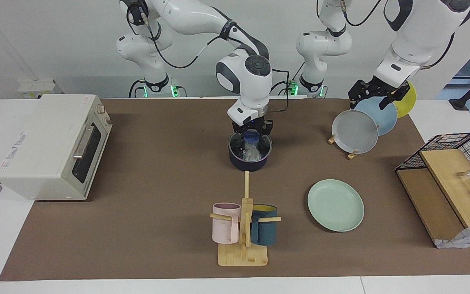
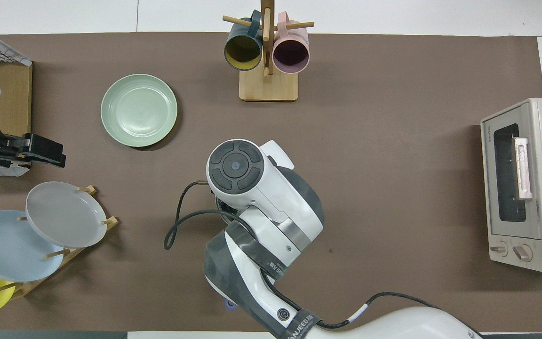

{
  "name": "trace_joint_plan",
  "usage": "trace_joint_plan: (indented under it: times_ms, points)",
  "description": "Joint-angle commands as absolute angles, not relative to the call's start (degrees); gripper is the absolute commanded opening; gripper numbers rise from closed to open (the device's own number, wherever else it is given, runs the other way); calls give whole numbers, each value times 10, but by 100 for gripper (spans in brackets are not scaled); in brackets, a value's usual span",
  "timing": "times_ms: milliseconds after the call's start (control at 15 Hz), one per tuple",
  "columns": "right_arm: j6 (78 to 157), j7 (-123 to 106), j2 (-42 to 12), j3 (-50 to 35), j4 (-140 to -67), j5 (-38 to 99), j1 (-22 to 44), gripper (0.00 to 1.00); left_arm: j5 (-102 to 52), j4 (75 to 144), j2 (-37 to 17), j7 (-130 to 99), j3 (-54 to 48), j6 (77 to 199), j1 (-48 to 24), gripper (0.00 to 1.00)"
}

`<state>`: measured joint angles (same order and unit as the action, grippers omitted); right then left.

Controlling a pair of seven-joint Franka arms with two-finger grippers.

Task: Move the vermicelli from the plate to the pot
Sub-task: 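Lower the glass lid onto the black pot with the right gripper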

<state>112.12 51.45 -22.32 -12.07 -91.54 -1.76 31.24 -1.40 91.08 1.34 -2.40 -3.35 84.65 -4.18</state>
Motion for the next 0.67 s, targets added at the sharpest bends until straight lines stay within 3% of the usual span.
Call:
trace_joint_plan:
  times_ms: [0, 333, 600]
  points:
    - [1157, 531, -230, -122, -933, -33, 310, 100, -21, 919, 21, -25, -36, 848, -36, 100]
    - [1128, 456, -182, -117, -923, -46, 245, 100, -21, 919, 21, -25, -36, 848, -36, 100]
    - [1027, 305, -129, -66, -897, -36, 198, 100, -21, 919, 21, -25, -36, 848, -35, 100]
